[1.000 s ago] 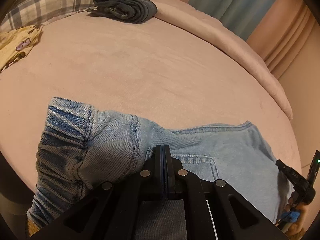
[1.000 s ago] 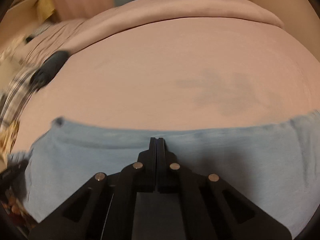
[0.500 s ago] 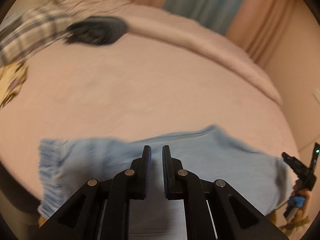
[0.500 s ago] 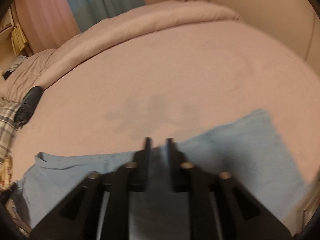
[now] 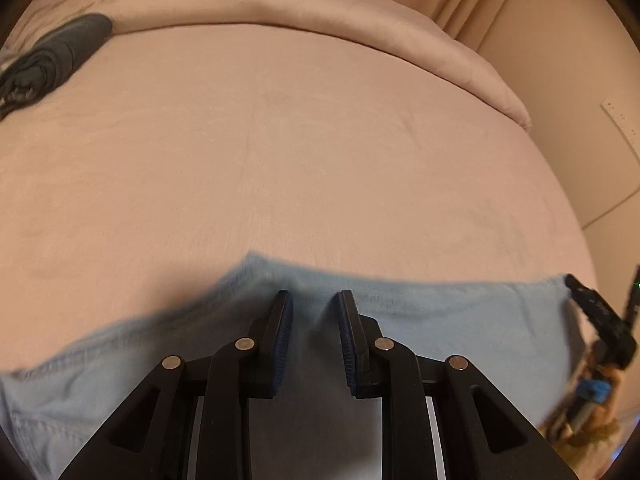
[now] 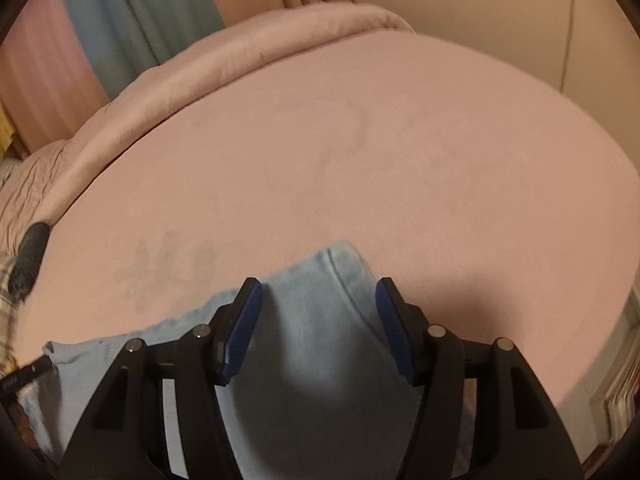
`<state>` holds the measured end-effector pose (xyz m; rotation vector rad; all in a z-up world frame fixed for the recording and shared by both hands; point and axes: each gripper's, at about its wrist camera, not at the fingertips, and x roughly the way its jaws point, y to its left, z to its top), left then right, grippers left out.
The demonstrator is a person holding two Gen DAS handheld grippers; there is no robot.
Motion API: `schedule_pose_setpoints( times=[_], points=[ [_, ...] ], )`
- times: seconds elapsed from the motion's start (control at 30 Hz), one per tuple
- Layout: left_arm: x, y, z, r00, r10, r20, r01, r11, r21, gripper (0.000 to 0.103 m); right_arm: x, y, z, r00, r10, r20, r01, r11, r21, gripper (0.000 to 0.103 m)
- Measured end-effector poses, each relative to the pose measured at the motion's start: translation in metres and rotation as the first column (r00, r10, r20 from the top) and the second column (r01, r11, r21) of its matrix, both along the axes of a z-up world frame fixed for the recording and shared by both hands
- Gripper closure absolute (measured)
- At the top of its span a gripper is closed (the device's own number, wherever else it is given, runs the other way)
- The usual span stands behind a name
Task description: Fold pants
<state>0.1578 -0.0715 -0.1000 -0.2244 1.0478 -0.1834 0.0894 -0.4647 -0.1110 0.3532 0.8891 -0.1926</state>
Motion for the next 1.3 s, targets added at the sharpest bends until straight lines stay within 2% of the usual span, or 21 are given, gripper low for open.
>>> schedule_pose_setpoints(
  times=[0.03,0.07,0.1,0.2,0.33,0.4,0.5,0.6,0.67,0.77,0.87,0.93,1.0,1.13,1.17,1.23,1.3],
  points=[
    [0.003,-0.001,-0.001,1.0,0.011,0.012,-0.011,1.0,0.018,0.082,0.003,0.001,0.0,1.0,0.001,0.015,-0.001,1.0,-0.016,0.084],
    [0.004,-0.003,-0.004,1.0,0.018,0.014,-0.019,0.999,0.035,0.082,0.003,0.0,-0.003,1.0,-0.027,0.0,0.027,0.999,-0.044,0.091],
    [0.006,-0.004,-0.007,1.0,0.026,0.009,-0.026,0.999,0.041,0.082,0.0,-0.002,-0.005,0.999,-0.049,-0.01,0.049,0.997,-0.062,0.091],
    [0.012,-0.008,-0.009,0.999,0.018,0.027,-0.02,0.998,0.065,0.082,-0.005,-0.006,-0.001,0.996,-0.079,0.029,0.079,0.997,-0.023,0.094],
    [0.021,0.0,-0.016,0.999,0.042,0.008,-0.042,0.999,0.021,0.083,-0.015,0.001,0.012,0.992,-0.106,0.064,0.11,0.991,-0.07,0.094],
    [0.021,0.001,-0.016,0.999,0.045,0.008,-0.045,0.999,0.014,0.083,-0.014,0.002,0.009,0.993,-0.107,0.055,0.112,0.99,-0.088,0.094],
    [0.017,-0.003,-0.017,0.999,0.03,0.037,-0.031,0.999,0.036,0.083,0.003,0.0,-0.012,0.994,-0.106,-0.002,0.105,0.99,-0.096,0.094],
    [0.017,-0.002,-0.017,0.998,0.028,0.047,-0.03,0.999,0.038,0.083,0.003,0.002,-0.011,0.993,-0.117,0.0,0.116,0.986,-0.119,0.094],
    [0.017,0.001,-0.016,0.998,0.045,0.041,-0.045,0.999,0.015,0.083,0.005,0.004,-0.011,0.993,-0.121,-0.011,0.119,0.984,-0.131,0.095],
    [0.008,0.009,-0.004,0.997,0.07,0.018,-0.069,0.997,-0.021,0.083,0.0,0.005,-0.007,0.993,-0.117,-0.021,0.112,0.98,-0.162,0.095],
    [-0.019,0.011,0.023,0.994,0.075,0.085,-0.075,0.997,-0.004,0.083,-0.001,0.007,-0.007,0.994,-0.102,-0.035,0.093,0.976,-0.199,0.095],
    [-0.04,0.01,0.034,0.992,0.055,0.11,-0.053,0.998,-0.024,0.083,0.0,0.008,-0.006,0.994,-0.098,-0.043,0.087,0.973,-0.214,0.094],
    [-0.064,0.011,0.036,0.995,0.02,0.102,-0.014,0.998,-0.061,0.083,-0.001,0.007,-0.005,0.994,-0.102,-0.046,0.089,0.972,-0.218,0.094],
    [-0.093,0.008,0.031,0.997,-0.023,0.076,0.027,0.998,-0.052,0.083,-0.001,0.008,-0.001,0.994,-0.095,-0.053,0.081,0.972,-0.223,0.088],
    [-0.098,0.008,0.031,0.997,-0.029,0.076,0.032,0.998,-0.047,0.083,-0.002,0.009,0.002,0.994,-0.083,-0.065,0.066,0.972,-0.226,0.084],
    [-0.103,0.008,0.031,0.997,-0.022,0.075,0.025,0.999,-0.034,0.083,-0.007,0.011,0.009,0.994,-0.075,-0.082,0.056,0.974,-0.218,0.064],
    [-0.106,0.007,0.033,0.997,-0.027,0.071,0.03,0.999,-0.039,0.083,-0.019,0.013,0.021,0.995,-0.075,-0.067,0.061,0.98,-0.188,0.052]
  ],
)
